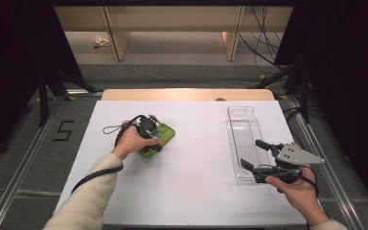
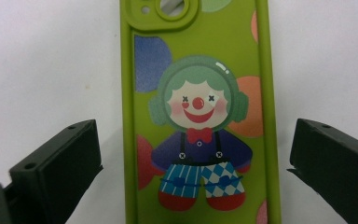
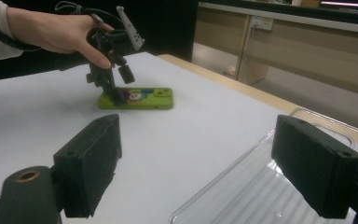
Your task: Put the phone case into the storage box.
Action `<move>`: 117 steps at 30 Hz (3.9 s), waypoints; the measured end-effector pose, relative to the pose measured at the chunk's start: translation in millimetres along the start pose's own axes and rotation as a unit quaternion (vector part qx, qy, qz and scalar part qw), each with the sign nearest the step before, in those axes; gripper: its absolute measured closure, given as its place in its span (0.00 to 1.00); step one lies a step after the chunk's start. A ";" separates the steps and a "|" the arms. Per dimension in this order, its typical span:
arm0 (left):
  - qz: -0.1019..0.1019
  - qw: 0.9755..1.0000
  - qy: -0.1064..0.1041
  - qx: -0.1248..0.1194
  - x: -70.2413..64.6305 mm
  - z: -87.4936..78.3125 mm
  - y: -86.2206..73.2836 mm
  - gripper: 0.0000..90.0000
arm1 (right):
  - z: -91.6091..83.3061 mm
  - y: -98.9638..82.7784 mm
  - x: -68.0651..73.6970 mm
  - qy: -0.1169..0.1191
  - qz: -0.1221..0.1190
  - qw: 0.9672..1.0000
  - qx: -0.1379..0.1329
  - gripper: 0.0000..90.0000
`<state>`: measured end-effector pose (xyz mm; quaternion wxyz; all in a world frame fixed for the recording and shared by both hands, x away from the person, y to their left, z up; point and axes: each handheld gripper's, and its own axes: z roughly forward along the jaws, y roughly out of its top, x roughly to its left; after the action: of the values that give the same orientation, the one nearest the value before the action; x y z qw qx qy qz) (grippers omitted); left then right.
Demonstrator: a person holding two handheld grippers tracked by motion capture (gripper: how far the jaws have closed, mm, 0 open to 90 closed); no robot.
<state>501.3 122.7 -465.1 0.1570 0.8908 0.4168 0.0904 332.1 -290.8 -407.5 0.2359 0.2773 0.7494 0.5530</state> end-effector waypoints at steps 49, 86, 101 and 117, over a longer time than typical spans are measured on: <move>-0.009 0.997 -0.023 0.076 6.1 12.3 15.4 0.11 | 0.4 -0.9 0.0 0.000 0.000 1.000 0.005 0.19; -0.014 0.999 -0.027 0.045 5.5 6.7 6.5 0.18 | 0.6 -0.9 0.1 -0.001 -0.001 1.000 0.005 0.19; -0.033 0.999 -0.025 -0.009 8.1 -2.7 -13.5 0.18 | 0.9 -1.0 0.4 -0.003 -0.003 1.000 0.006 0.18; -0.046 0.994 -0.004 -0.102 1.4 -18.5 -26.2 0.18 | 1.1 -1.2 0.4 -0.009 -0.004 1.000 0.006 0.18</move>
<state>478.2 143.3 -457.1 0.2524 0.8504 0.4452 0.1220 332.3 -290.0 -409.0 0.2432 0.2810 0.7514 0.5452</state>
